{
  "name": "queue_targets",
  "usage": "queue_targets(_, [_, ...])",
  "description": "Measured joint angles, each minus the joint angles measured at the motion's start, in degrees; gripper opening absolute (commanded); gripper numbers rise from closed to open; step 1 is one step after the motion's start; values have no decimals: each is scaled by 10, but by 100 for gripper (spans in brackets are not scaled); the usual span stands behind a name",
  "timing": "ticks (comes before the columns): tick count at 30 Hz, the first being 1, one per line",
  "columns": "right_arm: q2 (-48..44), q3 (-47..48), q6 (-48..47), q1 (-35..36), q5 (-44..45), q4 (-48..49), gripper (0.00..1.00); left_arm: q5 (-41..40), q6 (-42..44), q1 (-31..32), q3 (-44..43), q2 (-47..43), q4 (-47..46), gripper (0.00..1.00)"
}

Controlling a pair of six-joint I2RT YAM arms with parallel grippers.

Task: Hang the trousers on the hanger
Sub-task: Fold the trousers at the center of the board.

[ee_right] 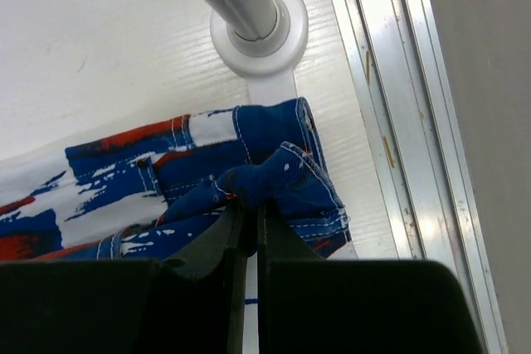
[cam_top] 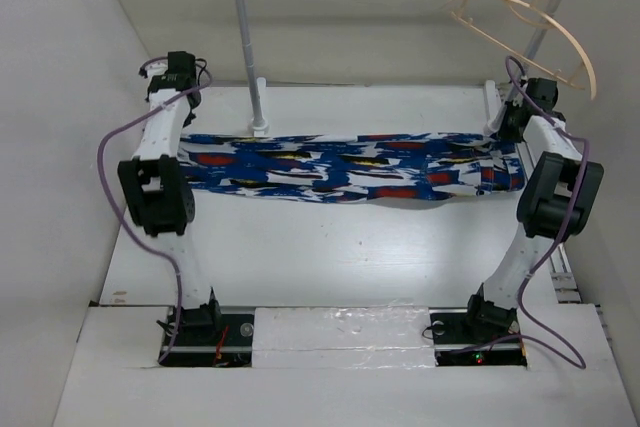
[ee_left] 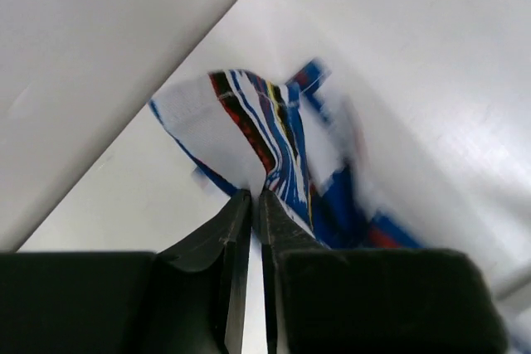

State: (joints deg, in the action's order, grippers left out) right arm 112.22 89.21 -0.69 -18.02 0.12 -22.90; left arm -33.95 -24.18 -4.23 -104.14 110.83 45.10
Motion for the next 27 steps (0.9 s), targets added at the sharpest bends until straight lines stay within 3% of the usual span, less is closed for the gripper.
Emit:
queue_targets(2, [17, 12, -2, 0, 1, -2, 1, 4, 4, 0, -99, 92, 17, 14])
queue_targets(3, [26, 19, -4, 0, 3, -2, 5, 5, 9, -2, -135, 132, 10, 25])
queue_targets(4, [34, 25, -6, 0, 4, -1, 9, 10, 13, -3, -153, 163, 0, 40])
queue_targets(7, [50, 39, -11, 1, 7, -2, 41, 24, 19, -13, -179, 235, 19, 87])
queue_targets(8, [53, 44, -13, 1, 8, -2, 42, 25, 22, -16, -183, 250, 23, 91])
queue_targets(10, [55, 53, -21, 5, 10, -4, 52, 31, 18, -21, -180, 263, 29, 92])
queue_targets(13, [48, 53, -22, 13, 16, -2, 56, 38, 17, -26, -146, 234, 8, 92])
queue_targets(16, [21, 20, -24, 25, 16, 11, 62, 51, 8, -32, -52, 139, -38, 90])
queue_targets(22, [-52, -48, -26, 57, 6, 24, 71, 120, -29, -77, 180, -136, -160, 87])
queue_targets(24, [-67, -54, -26, 60, -3, 26, 73, 149, -41, -103, 231, -187, -195, 87])
queue_targets(25, [-73, -54, -26, 61, -4, 28, 74, 162, -47, -116, 248, -198, -206, 92])
queue_targets(27, [-83, -54, -28, 61, -6, 29, 74, 192, -56, -135, 258, -186, -215, 95])
